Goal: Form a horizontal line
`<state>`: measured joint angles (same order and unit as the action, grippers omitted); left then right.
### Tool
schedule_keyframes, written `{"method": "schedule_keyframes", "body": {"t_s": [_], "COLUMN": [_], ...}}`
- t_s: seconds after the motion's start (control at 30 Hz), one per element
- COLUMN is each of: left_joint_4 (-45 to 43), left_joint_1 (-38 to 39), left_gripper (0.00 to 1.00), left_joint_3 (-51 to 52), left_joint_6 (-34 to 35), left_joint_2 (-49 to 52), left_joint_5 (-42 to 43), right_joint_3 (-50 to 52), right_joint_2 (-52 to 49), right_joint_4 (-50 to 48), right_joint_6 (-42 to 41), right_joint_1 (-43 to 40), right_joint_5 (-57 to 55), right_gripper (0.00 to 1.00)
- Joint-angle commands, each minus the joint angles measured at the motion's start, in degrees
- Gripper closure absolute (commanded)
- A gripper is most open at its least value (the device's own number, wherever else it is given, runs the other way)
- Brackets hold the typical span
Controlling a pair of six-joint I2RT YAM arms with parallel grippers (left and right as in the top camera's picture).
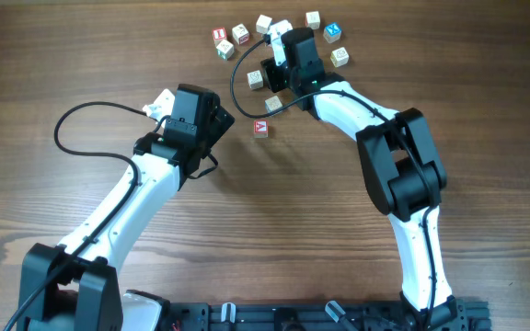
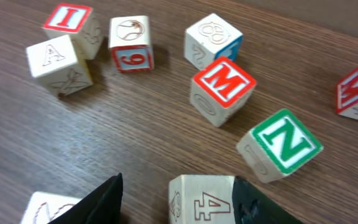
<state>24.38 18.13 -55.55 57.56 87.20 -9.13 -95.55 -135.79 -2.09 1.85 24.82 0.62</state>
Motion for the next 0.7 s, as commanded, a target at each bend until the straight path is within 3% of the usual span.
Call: {"method": "schedule_keyframes", "body": {"t_s": [0.0,0.5,0.6,0.67], "left_joint_4": [0.1,0.3,0.3,0.3], "left_joint_1": [-0.3,-0.3,-0.3,-0.3], "left_gripper": [0.00,0.00,0.00,0.00], "left_joint_3": [0.3,0.3,0.3,0.3], "left_joint_6": [-0.5,-0.5,-0.5,-0.5], "left_joint_2": [-0.2,-0.2,-0.2,-0.2], "left_joint_5": [-1.2,-1.4,-1.4,-1.4], "right_joint_3": [-3.2,-5.3,-5.3,-5.4], "right_joint_2": [-2.8,-5.4,-5.4,-5.4], "right_joint_4": [1.8,6.9,7.2,6.9], "right_joint_6": [-0.5,-0.5,-0.5,-0.5], "right_joint_1": [0.1,-0.1,-0.2,-0.3], "right_joint_5": [-2.3,-1.7,-1.7,-1.7], "right_gripper": [0.42,0.41,0.48,0.59]}}
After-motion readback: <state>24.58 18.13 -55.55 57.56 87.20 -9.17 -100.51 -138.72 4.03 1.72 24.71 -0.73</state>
